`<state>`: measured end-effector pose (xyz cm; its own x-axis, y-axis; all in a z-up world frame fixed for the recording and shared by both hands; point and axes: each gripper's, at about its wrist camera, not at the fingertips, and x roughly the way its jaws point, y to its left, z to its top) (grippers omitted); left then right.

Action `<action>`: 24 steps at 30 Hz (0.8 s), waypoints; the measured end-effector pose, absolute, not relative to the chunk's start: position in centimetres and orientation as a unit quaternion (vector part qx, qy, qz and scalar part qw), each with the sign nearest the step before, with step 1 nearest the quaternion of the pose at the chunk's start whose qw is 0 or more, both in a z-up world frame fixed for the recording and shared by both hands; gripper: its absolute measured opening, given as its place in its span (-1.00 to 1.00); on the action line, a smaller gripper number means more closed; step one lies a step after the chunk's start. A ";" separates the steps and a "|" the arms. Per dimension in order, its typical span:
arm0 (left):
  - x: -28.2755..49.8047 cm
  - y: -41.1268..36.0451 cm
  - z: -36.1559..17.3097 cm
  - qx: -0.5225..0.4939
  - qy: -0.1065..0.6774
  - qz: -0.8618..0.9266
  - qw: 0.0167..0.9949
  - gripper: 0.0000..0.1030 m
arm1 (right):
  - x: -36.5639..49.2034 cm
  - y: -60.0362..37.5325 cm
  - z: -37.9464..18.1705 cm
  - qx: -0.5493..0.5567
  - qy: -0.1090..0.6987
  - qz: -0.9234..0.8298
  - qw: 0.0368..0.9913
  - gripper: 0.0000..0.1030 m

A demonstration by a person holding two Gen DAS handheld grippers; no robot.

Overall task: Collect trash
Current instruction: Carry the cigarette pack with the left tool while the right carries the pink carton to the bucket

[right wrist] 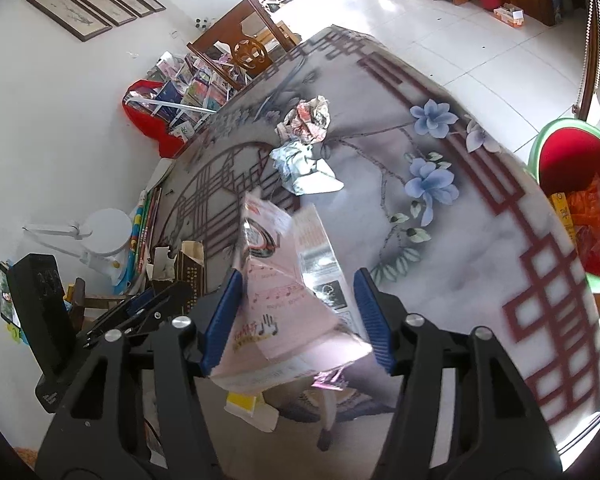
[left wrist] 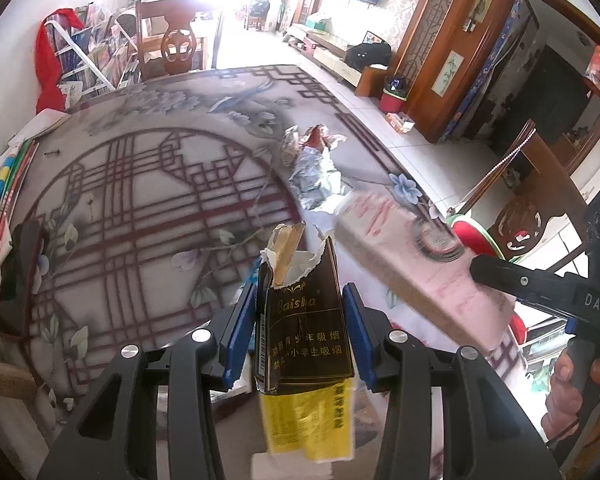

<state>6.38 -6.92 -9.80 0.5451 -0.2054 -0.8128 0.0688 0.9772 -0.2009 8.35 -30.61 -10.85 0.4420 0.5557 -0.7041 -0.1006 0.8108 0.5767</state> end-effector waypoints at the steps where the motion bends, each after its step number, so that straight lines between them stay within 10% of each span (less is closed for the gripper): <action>1: 6.6 -7.4 -9.8 -0.073 0.470 -0.078 0.876 -0.20 | 8.5 -30.9 -10.9 0.233 0.489 0.202 0.816 -0.01; 10: 7.9 -8.8 -9.8 -0.089 0.468 -0.056 0.877 -0.20 | 10.1 -31.9 -12.9 0.164 0.545 0.195 0.799 -0.02; 19: 8.0 -7.6 -10.1 -0.106 0.472 -0.016 0.875 -0.20 | 10.2 -28.5 -15.5 0.071 0.582 0.223 0.779 0.53; 22: 8.0 -7.3 -10.2 -0.108 0.473 -0.008 0.874 -0.20 | 10.2 -27.5 -16.5 0.018 0.590 0.217 0.777 0.51; 24: 7.9 -6.9 -10.1 -0.110 0.472 -0.001 0.874 -0.20 | 10.1 -27.3 -17.1 0.012 0.595 0.220 0.773 0.17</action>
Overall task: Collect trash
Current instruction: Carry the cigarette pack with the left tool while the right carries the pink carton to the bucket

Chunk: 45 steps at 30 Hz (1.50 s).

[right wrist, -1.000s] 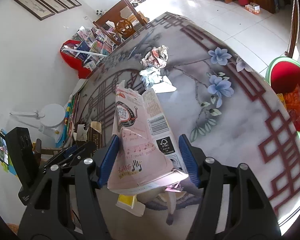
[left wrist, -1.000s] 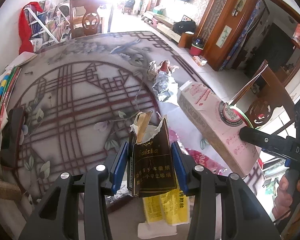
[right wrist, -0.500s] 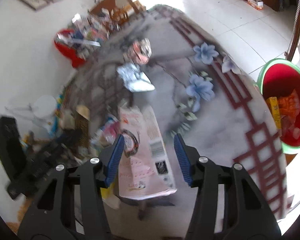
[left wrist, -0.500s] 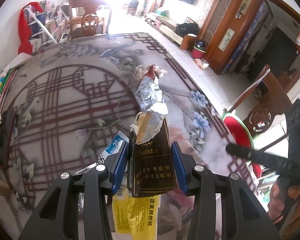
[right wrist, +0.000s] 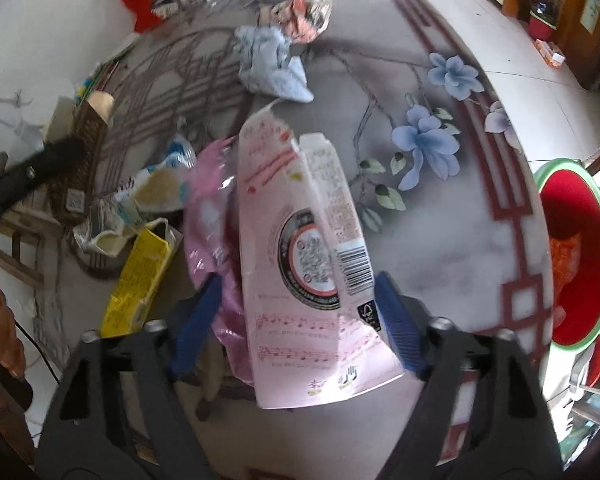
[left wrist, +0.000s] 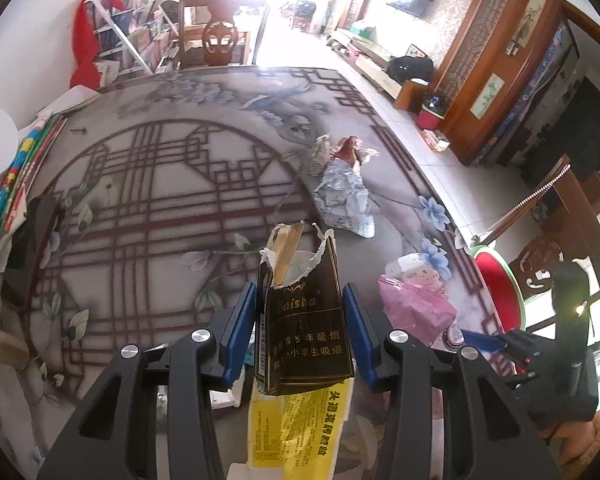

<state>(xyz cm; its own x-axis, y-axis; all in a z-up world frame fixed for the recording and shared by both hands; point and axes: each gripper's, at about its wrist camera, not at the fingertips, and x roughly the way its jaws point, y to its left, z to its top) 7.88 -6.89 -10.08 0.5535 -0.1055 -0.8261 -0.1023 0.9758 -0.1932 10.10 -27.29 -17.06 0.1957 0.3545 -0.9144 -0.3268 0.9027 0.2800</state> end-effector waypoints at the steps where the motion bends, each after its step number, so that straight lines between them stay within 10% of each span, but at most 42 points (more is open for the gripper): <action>1: 7.8 -6.7 -10.0 -0.111 0.472 0.003 0.874 -0.20 | 10.2 -27.3 -17.2 0.017 0.598 0.224 0.770 -0.02; 45: 11.5 -19.4 -8.4 -0.063 0.469 -0.075 0.878 -0.19 | 11.3 -42.6 -11.6 0.156 0.499 0.184 0.832 -0.08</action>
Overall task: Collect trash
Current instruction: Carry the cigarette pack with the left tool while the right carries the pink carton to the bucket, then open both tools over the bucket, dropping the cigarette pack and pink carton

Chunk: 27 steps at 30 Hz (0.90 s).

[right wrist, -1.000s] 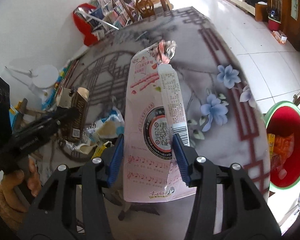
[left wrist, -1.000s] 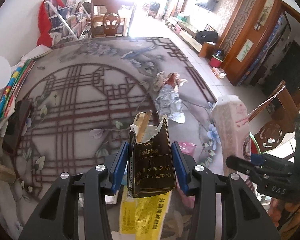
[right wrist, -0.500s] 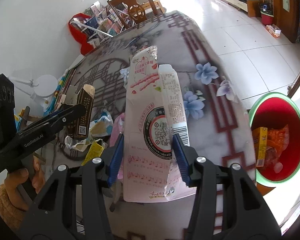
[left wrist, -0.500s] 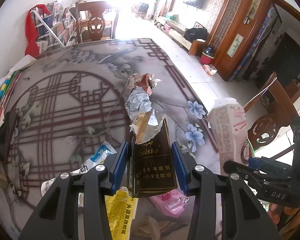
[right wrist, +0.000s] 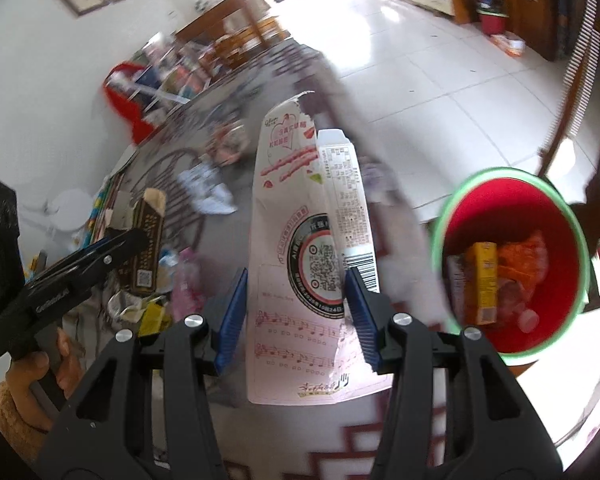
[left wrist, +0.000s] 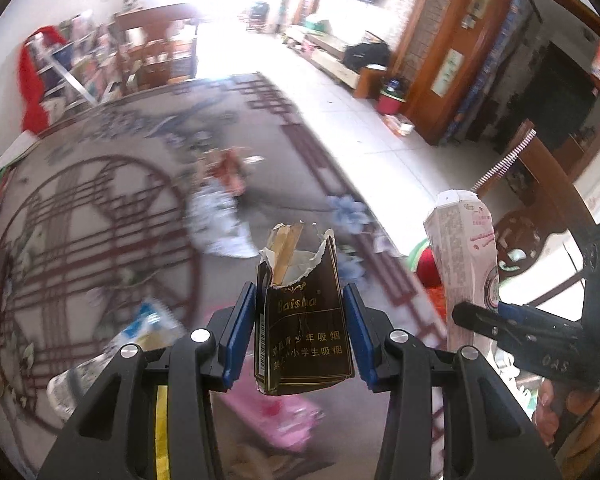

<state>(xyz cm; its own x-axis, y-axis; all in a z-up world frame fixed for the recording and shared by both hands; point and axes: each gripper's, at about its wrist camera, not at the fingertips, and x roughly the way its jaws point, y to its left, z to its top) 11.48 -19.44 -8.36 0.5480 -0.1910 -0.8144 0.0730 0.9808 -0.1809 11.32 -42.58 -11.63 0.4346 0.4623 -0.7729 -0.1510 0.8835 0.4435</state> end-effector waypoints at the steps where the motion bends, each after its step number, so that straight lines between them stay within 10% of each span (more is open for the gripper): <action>1: 11.8 -20.3 -8.3 -0.059 0.470 -0.084 0.877 -0.19 | 11.4 -43.8 -11.7 0.164 0.497 0.171 0.835 -0.08; 22: 18.5 -40.8 -11.7 -0.001 0.508 -0.288 0.812 -0.19 | 12.2 -61.2 -14.0 0.257 0.474 -0.002 0.842 -0.07; 27: 18.9 -41.3 -11.8 0.007 0.506 -0.282 0.815 0.29 | 12.7 -62.1 -14.5 0.262 0.475 -0.011 0.840 0.12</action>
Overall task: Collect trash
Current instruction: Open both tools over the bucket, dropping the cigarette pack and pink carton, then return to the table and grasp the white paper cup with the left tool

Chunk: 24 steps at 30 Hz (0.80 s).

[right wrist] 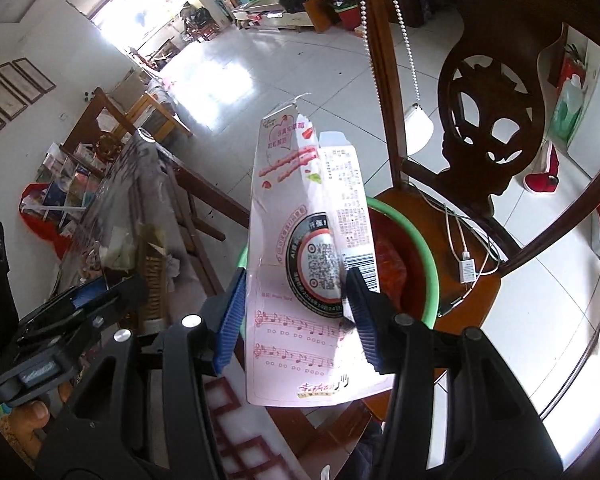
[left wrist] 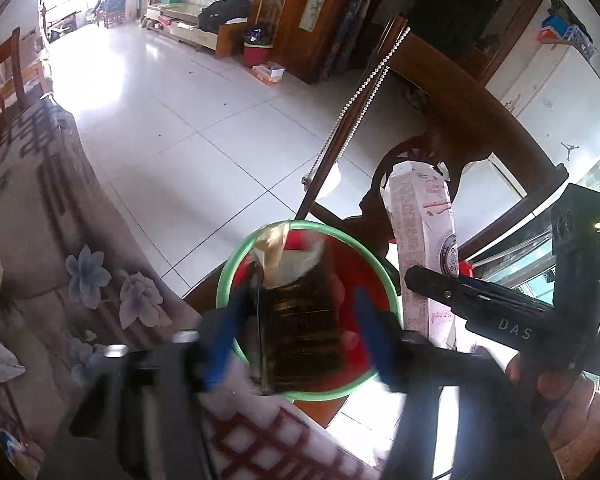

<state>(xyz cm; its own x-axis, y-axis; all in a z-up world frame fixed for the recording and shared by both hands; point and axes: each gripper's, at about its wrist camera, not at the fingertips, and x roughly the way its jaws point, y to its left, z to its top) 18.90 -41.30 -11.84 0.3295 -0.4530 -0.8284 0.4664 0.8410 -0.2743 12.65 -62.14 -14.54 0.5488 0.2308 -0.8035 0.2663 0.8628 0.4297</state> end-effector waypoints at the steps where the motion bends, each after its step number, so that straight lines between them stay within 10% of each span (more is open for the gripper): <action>1: 19.0 -41.1 -11.7 0.002 0.503 -0.283 0.817 0.39 | 12.7 -62.3 -14.7 0.264 0.475 -0.014 0.839 0.24; 24: 14.5 -28.4 -7.6 -0.033 0.454 -0.201 0.867 0.39 | 12.3 -52.9 -12.5 0.228 0.475 0.039 0.849 0.42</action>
<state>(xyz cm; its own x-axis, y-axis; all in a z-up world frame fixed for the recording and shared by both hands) 14.52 -28.38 -7.62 0.5064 -0.3784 -0.7749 0.3179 0.9172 -0.2401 12.27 -52.92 -12.52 0.5456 0.2835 -0.7887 0.1500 0.8928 0.4247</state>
